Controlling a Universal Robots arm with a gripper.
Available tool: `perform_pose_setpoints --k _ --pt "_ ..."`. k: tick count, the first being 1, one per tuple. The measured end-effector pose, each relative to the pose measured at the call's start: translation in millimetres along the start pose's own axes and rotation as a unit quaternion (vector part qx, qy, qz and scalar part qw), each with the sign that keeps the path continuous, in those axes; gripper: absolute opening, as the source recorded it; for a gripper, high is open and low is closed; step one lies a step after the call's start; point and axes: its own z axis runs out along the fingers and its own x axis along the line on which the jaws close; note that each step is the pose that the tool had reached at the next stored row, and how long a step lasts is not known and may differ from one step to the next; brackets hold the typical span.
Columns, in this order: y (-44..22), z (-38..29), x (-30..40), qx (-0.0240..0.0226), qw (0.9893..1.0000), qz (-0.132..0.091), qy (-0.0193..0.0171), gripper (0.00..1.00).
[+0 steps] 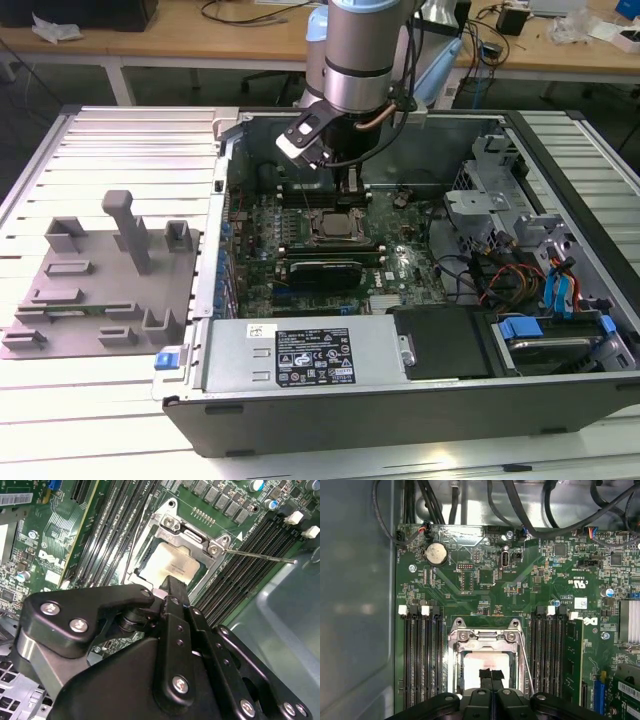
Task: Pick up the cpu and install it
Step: 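Close the cpu cover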
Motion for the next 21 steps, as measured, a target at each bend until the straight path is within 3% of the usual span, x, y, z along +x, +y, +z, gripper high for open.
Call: perform_pose_setpoints --k 3,7,8,9,10,11,13,15,17,18,20,21 --pt "0.0 0.0 0.0 -0.0001 1.0 -0.003 0.0 0.11" --pt "0.0 0.5 0.0 -0.0018 0.998 -0.063 0.0003 0.11" --pt "0.0 0.6 0.0 -0.0021 0.9972 -0.074 0.0004 0.11" --pt "0.0 0.8 0.0 -0.0029 0.995 -0.1 0.0006 0.11" --pt "0.0 0.9 0.0 -0.0032 0.9935 -0.114 0.0007 0.11" --pt "0.0 1.0 0.1 -0.0038 0.9911 -0.133 0.0008 0.11" --pt "0.0 1.2 0.1 -0.0054 0.9823 -0.187 0.0011 0.11" --pt "0.0 1.2 0.0 -0.0059 0.9787 -0.205 0.0012 0.11" --pt "0.0 1.3 0.1 -0.0065 0.9736 -0.228 0.0013 0.11" --pt "0.0 1.3 0.1 -0.007 0.9691 -0.247 0.0014 0.11" --pt "0.0 1.4 0.1 -0.0076 0.9636 -0.267 0.0015 0.11" --pt "0.0 1.4 0.1 -0.0083 0.9569 -0.29 0.0016 0.11"
